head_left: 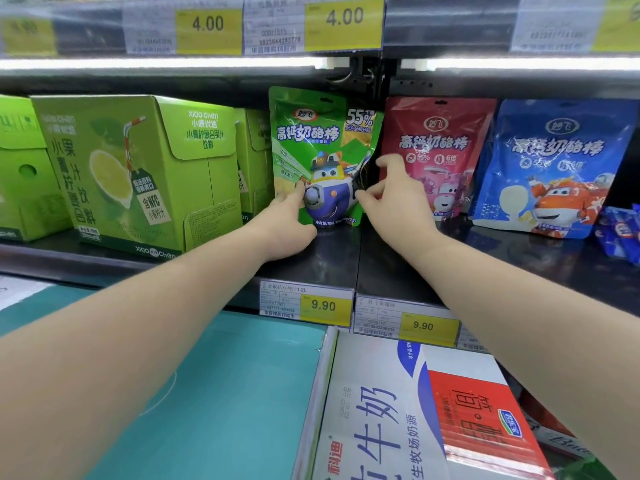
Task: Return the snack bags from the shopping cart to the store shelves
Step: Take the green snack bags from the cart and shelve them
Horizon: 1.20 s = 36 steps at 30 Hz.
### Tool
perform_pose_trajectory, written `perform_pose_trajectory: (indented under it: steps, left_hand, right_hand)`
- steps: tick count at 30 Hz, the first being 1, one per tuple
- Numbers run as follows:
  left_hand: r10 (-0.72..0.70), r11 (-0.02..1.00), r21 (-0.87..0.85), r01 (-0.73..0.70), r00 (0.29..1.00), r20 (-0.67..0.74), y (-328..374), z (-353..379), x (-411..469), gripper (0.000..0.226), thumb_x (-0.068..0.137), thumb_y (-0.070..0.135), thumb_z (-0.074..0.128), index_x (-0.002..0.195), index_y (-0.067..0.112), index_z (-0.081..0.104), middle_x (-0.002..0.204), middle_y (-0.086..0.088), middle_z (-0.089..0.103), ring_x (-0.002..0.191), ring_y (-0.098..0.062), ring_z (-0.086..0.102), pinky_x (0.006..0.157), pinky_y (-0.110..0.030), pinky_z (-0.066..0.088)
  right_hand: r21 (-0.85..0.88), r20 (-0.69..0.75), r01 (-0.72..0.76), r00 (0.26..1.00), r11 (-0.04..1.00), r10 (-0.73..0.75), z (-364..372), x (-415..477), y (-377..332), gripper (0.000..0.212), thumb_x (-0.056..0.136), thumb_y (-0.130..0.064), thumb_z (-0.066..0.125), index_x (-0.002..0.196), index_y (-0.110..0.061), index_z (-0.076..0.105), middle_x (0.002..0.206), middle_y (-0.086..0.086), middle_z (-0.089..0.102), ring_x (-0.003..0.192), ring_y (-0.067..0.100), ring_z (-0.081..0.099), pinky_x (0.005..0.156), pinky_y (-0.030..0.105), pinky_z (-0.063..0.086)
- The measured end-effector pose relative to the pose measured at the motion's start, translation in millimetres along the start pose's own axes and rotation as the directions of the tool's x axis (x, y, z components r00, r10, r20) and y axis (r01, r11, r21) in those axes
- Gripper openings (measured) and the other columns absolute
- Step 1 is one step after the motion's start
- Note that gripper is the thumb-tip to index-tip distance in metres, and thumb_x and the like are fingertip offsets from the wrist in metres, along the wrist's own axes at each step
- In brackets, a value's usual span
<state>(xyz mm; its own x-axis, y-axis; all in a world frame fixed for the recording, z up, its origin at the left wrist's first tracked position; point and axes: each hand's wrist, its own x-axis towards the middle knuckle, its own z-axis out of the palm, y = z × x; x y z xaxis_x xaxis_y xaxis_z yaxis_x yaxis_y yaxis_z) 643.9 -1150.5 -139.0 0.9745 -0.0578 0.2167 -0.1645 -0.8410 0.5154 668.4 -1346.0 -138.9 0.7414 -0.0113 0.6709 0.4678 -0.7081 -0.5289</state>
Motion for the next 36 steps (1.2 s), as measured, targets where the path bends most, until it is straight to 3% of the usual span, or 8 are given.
perform_pose_trajectory:
  steps: [4,7,16,20,24,28,32,36]
  left_hand:
    - [-0.008,1.000,0.007,0.007,1.000,0.028,0,1,0,0.092,0.088,0.031,0.056,0.158,0.032,-0.004,0.165,-0.012,0.010,0.141,-0.033,0.040,0.115,-0.044,0.035]
    - [-0.018,1.000,-0.001,0.018,0.999,0.047,0,1,2,0.093,0.087,0.033,0.055,0.157,0.032,-0.006,0.161,-0.014,0.025,0.137,-0.037,0.044,0.112,-0.046,0.038]
    - [-0.005,0.999,0.041,0.003,0.999,0.038,2,3,6,0.089,0.093,0.034,0.053,0.158,0.025,-0.008,0.165,-0.012,0.012,0.145,-0.033,0.031,0.118,-0.041,0.029]
    - [0.009,0.998,0.065,-0.010,1.000,0.019,3,4,5,0.085,0.096,0.031,0.051,0.159,0.018,-0.004,0.166,-0.008,0.008,0.147,-0.029,0.027,0.120,-0.037,0.024]
    - [0.000,0.999,0.051,0.000,1.000,-0.012,4,2,4,0.079,0.095,0.029,0.051,0.158,0.015,0.005,0.162,-0.011,0.022,0.138,-0.032,0.039,0.113,-0.037,0.033]
    - [0.014,0.999,0.032,-0.014,1.000,-0.007,5,3,2,0.076,0.097,0.026,0.049,0.158,0.014,0.007,0.161,-0.008,0.024,0.137,-0.030,0.041,0.110,-0.032,0.034]
    - [-0.001,1.000,0.025,0.001,1.000,0.012,5,2,4,0.076,0.097,0.027,0.049,0.158,0.013,0.005,0.165,-0.007,0.016,0.147,-0.027,0.027,0.118,-0.034,0.026]
    - [-0.021,0.999,0.038,0.021,1.000,0.007,6,3,4,0.068,0.097,0.027,0.050,0.155,0.010,0.018,0.160,-0.011,0.027,0.140,-0.031,0.036,0.114,-0.036,0.033]
  right_hand:
    - [-0.018,0.108,-0.149,0.983,0.989,0.151,5,7,8,0.008,0.091,-0.021,0.072,0.090,-0.022,0.063,0.073,-0.009,0.065,0.093,0.023,0.071,0.089,0.038,0.056]
    - [0.083,0.160,-0.281,0.951,0.956,0.265,10,16,13,0.027,0.090,-0.018,0.074,0.069,-0.025,0.058,0.076,-0.010,0.051,0.093,0.027,0.069,0.093,0.040,0.057]
    - [-0.203,0.215,-0.293,0.918,0.934,0.334,19,27,12,0.035,0.102,-0.026,0.059,0.069,-0.017,0.048,0.073,0.002,0.049,0.086,0.024,0.051,0.073,0.027,0.038]
    - [-0.207,0.159,-0.259,0.943,0.943,0.294,22,25,15,0.006,0.100,-0.019,0.057,0.100,-0.013,0.054,0.099,0.009,0.053,0.091,0.028,0.049,0.077,0.029,0.036]
    - [-0.186,0.262,-0.179,0.939,0.966,0.224,20,23,16,0.022,0.096,-0.025,0.065,0.112,-0.011,0.060,0.091,0.004,0.059,0.090,0.025,0.055,0.078,0.031,0.043]
    - [-0.163,0.303,-0.174,0.928,0.971,0.217,17,24,14,0.011,0.092,-0.020,0.071,0.100,-0.015,0.064,0.069,-0.004,0.051,0.082,0.023,0.052,0.076,0.029,0.044]
    - [-0.173,0.315,-0.207,0.914,0.963,0.254,18,25,9,0.024,0.092,-0.023,0.070,0.107,-0.005,0.066,0.100,0.013,0.070,0.096,0.030,0.065,0.093,0.037,0.054]
    - [-0.278,0.298,-0.236,0.901,0.931,0.317,11,20,5,0.027,0.095,-0.032,0.069,0.080,-0.013,0.056,0.082,0.005,0.059,0.087,0.028,0.058,0.074,0.029,0.044]
